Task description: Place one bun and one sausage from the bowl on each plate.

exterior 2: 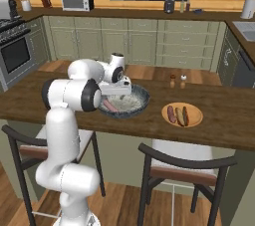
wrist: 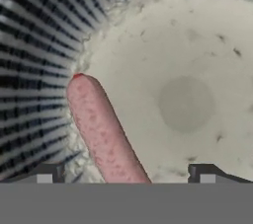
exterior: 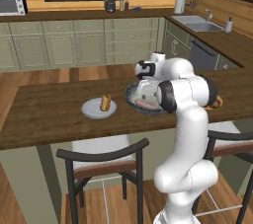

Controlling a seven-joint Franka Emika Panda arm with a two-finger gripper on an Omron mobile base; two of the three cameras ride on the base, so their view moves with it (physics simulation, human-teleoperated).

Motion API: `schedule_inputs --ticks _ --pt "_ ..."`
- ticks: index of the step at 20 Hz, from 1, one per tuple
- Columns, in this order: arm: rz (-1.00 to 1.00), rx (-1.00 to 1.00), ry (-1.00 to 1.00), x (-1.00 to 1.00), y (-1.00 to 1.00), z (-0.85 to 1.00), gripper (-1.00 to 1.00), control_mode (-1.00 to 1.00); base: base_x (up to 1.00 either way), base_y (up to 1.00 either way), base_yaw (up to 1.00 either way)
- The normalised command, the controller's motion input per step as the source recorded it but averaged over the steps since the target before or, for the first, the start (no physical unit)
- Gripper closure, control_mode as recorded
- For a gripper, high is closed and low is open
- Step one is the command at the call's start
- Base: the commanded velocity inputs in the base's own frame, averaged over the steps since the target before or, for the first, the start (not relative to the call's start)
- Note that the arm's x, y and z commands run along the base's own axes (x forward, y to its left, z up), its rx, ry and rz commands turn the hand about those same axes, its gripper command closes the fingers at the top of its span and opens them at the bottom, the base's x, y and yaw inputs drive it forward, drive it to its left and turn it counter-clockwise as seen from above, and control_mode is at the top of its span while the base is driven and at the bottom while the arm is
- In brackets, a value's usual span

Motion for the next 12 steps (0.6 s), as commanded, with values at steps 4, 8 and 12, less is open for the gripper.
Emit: schedule_inputs --ticks 4,8,12 --pt "0.07 0.0 0.02 0.0 0.27 -0.22 -1.0 -1.0 0.0 0.0 0.0" --pt "0.04 0.0 0.0 0.0 0.03 -0.08 -1.0 -1.0 0.0 0.0 0.0" --pt "0.03 0.0 0.01 0.0 0.04 -0.13 -1.0 -1.0 0.0 0.0 0.0"
